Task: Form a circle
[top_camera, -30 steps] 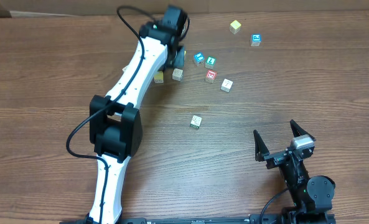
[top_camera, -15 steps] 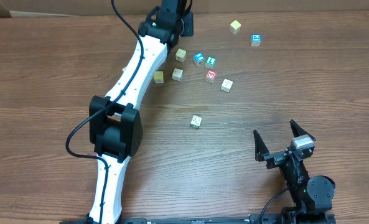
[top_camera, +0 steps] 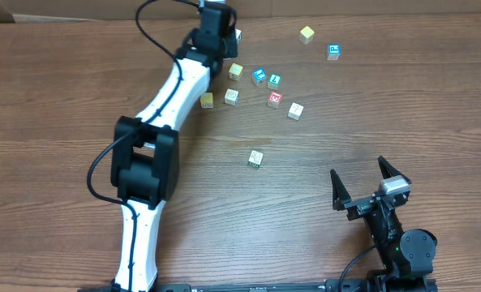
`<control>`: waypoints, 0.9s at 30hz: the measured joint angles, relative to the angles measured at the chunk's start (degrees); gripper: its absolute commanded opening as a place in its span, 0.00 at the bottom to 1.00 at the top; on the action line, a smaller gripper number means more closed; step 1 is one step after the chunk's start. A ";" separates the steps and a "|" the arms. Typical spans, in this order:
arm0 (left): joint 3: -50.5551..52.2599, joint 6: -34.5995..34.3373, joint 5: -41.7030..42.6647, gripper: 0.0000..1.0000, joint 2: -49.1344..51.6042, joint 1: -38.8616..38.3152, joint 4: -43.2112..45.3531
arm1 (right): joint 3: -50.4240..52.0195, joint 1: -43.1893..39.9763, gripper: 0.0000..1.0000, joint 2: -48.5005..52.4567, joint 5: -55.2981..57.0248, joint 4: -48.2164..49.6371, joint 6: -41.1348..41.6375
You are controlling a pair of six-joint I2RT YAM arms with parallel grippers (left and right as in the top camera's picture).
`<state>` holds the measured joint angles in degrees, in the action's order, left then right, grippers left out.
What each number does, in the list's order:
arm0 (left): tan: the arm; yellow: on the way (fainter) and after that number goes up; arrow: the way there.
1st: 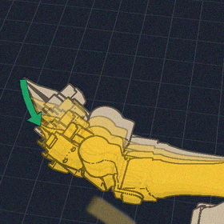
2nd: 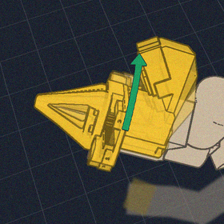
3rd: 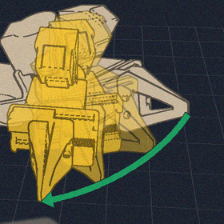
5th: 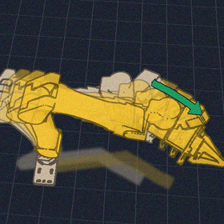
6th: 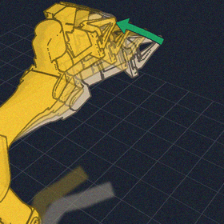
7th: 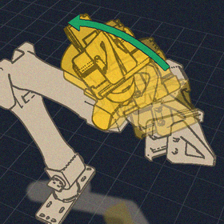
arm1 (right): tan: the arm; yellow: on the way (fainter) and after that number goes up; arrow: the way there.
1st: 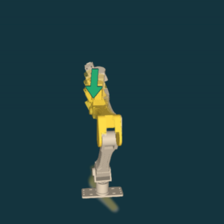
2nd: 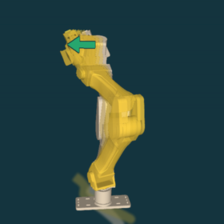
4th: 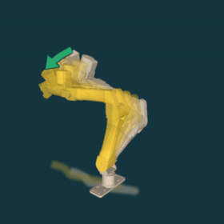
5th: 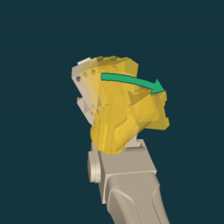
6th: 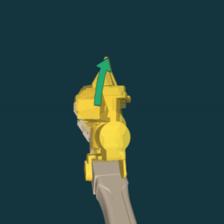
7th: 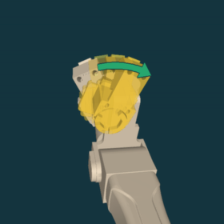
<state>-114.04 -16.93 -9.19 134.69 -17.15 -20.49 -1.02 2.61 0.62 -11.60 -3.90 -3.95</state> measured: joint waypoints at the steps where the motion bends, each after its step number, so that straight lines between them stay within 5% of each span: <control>1: -0.35 0.22 0.92 0.04 0.00 0.61 -1.42 | 0.00 0.00 1.00 0.00 0.00 -0.02 0.02; 27: -5.07 4.07 8.17 0.04 8.20 2.19 -5.27 | 0.00 0.00 1.00 0.00 0.00 -0.02 -0.11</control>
<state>-119.11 -12.86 -1.02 142.89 -14.96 -25.76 -1.02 2.61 0.62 -11.60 -3.92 -4.05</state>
